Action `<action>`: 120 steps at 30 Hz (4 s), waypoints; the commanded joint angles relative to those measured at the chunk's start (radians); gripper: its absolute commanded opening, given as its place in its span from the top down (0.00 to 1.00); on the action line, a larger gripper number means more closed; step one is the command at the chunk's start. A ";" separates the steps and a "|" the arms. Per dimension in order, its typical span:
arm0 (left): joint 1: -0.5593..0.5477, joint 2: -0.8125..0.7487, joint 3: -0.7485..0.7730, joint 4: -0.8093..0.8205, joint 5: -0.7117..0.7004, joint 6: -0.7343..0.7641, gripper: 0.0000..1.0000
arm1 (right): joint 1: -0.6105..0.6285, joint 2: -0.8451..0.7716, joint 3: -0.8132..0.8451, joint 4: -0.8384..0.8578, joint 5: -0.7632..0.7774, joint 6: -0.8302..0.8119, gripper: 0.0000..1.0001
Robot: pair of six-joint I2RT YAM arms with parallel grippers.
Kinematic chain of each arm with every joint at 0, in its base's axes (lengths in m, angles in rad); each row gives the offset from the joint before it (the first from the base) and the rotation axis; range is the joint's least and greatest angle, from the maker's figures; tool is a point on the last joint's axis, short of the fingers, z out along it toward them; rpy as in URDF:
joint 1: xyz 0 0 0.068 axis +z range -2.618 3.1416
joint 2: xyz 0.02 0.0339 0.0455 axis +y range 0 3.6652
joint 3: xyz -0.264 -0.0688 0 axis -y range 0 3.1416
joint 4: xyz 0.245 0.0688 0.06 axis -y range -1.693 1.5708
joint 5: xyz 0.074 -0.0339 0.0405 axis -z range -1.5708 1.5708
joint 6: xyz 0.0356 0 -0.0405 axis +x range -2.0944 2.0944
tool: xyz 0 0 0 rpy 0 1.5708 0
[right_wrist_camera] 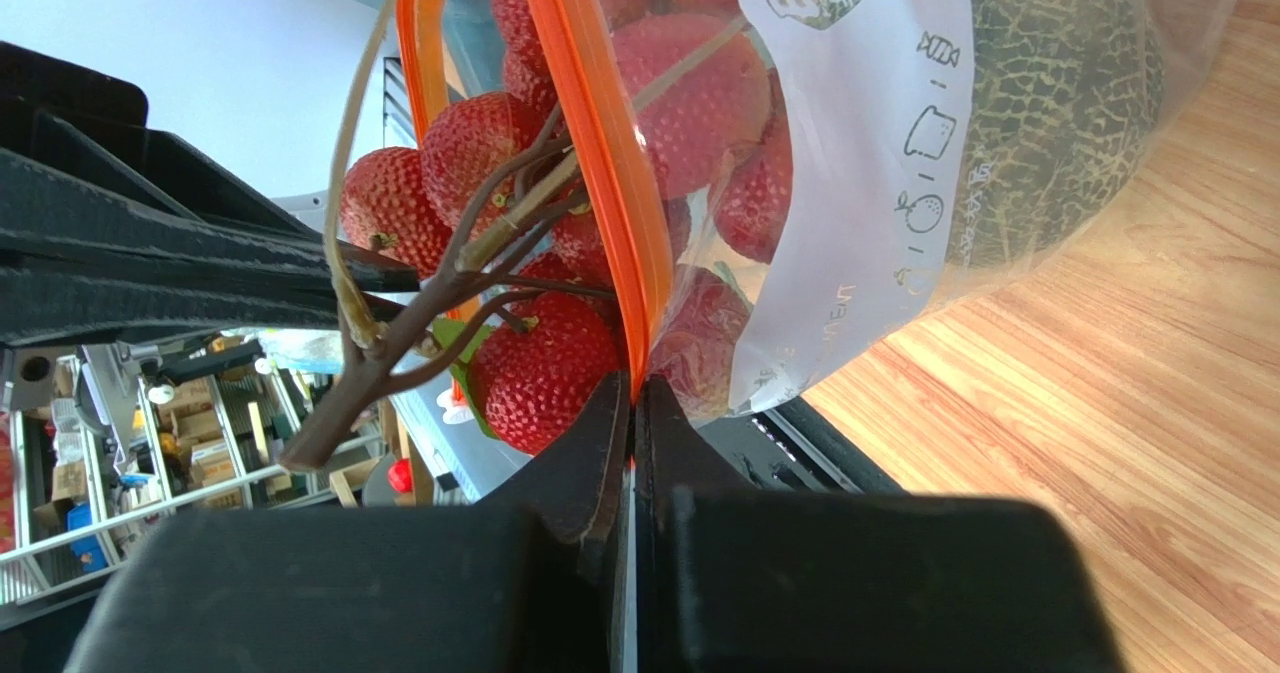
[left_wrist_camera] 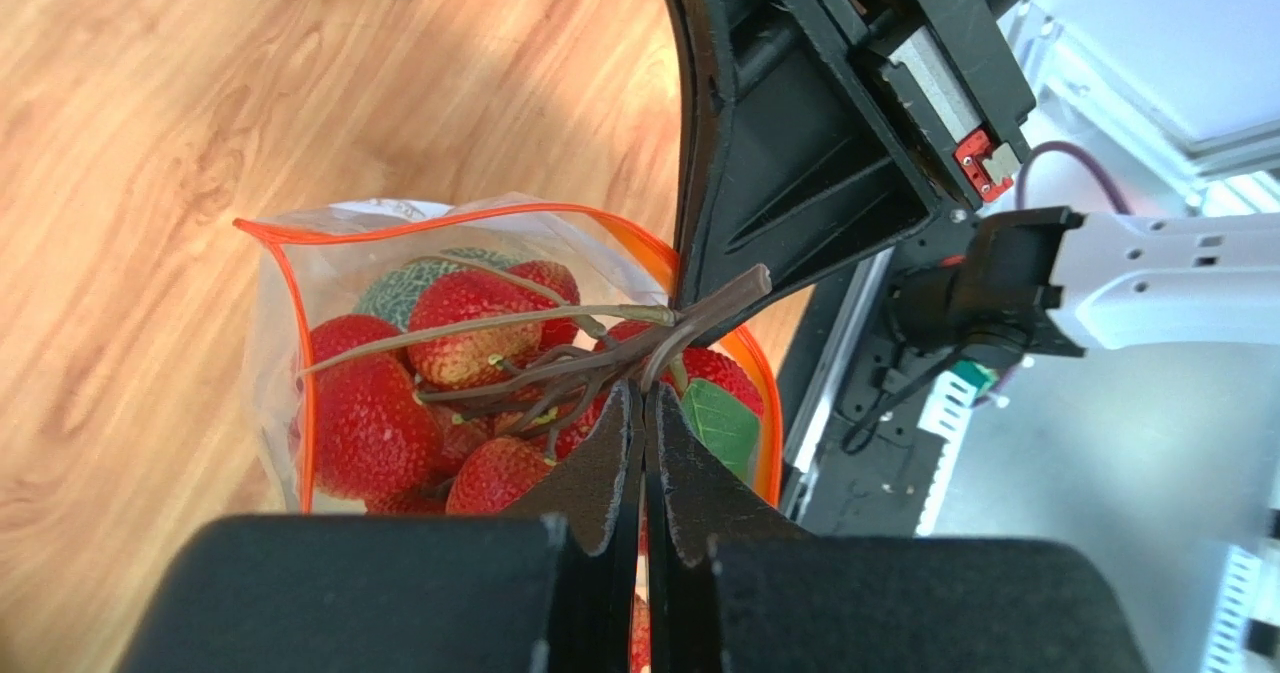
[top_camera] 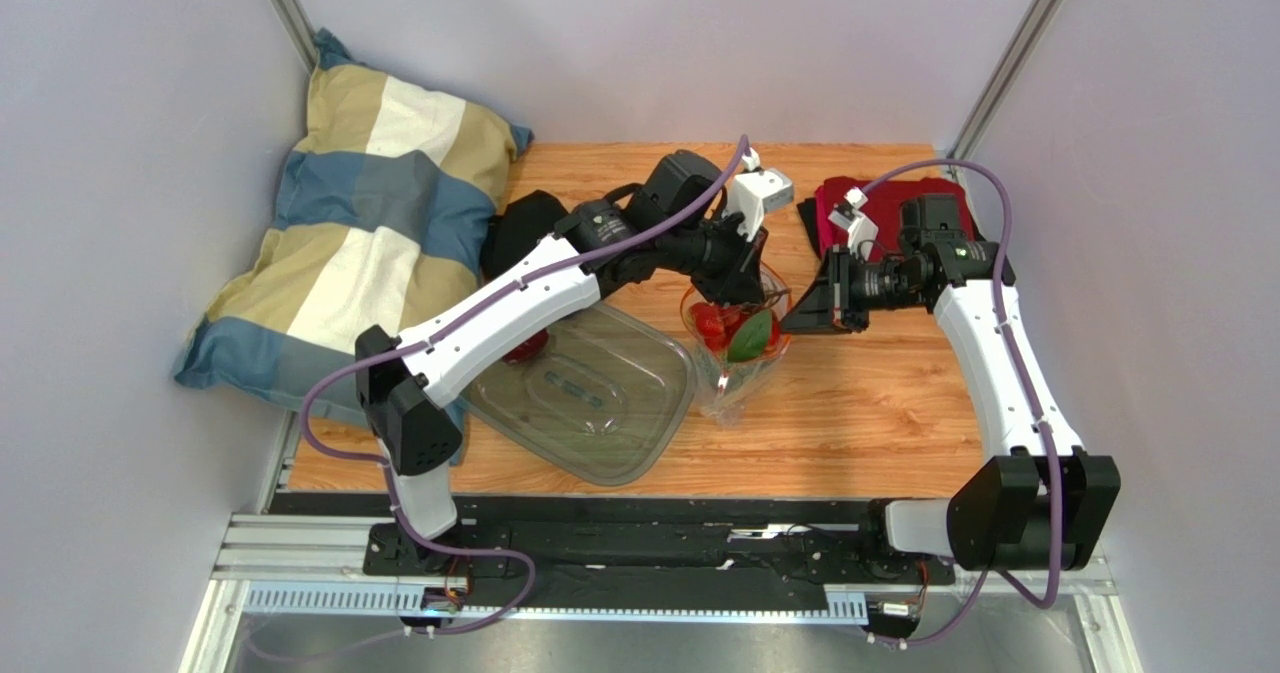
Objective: Place the food in the zip-top bag and seal the zipper
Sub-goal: Place the fake fruit in the zipper food storage bag, then adjust the zipper food storage bag at the center of the board, then pick up the fake fruit from the bin, then place the fake fruit in the zipper food storage bag.
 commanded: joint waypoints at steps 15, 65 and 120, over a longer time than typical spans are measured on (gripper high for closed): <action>0.086 0.002 0.087 -0.105 0.118 0.060 0.41 | 0.002 -0.009 0.027 0.017 -0.030 -0.017 1.00; 0.604 -0.352 -0.420 -0.329 0.146 0.618 0.09 | 0.005 -0.001 0.079 -0.075 0.081 -0.163 1.00; -0.001 0.011 0.190 -0.165 0.199 0.271 0.85 | 0.006 0.001 0.067 -0.035 0.019 -0.088 1.00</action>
